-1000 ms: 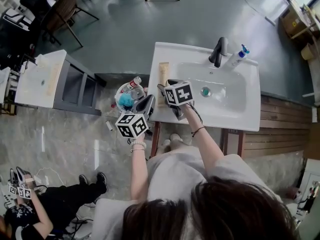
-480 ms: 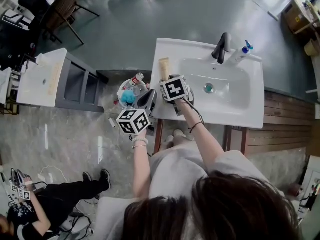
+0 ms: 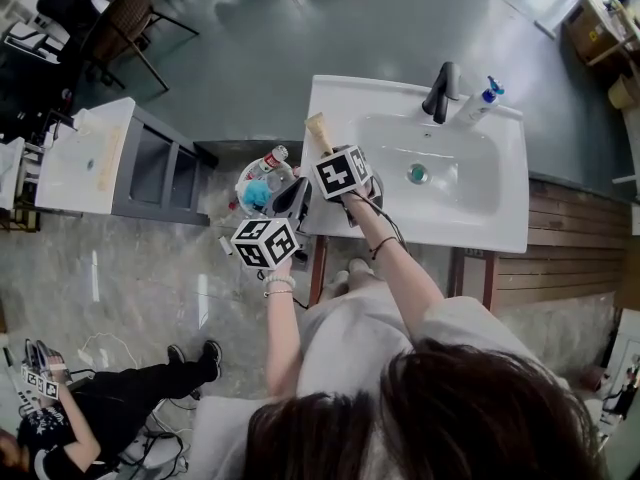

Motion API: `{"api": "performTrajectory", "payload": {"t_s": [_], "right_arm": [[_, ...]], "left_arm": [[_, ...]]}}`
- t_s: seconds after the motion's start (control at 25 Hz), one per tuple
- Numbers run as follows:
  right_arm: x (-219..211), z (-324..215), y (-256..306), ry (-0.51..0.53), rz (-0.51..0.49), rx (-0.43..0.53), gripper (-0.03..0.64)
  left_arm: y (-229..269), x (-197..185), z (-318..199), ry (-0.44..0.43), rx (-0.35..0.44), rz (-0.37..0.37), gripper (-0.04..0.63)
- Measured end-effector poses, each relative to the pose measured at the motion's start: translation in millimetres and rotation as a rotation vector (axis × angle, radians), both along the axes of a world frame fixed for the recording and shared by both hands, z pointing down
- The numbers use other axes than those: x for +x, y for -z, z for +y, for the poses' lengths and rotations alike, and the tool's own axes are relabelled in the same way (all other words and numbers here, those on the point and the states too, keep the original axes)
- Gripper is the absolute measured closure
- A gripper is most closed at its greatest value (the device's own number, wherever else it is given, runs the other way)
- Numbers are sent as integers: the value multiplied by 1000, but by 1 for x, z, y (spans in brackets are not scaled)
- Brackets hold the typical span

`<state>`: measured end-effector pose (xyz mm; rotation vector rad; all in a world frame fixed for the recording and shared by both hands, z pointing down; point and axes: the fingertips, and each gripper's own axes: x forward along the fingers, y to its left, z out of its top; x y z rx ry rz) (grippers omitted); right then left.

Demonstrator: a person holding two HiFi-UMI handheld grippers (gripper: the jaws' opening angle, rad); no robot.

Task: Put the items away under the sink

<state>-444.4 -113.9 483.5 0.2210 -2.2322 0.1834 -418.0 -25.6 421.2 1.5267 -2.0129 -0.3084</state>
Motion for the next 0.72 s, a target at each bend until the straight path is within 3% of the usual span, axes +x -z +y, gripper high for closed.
{"api": "performTrajectory", "payload": {"t_s": [0.72], "right_arm": [[10, 0, 43, -34, -149, -17, 574]], "left_arm": [[11, 16, 18, -21, 19, -20, 598]]}}
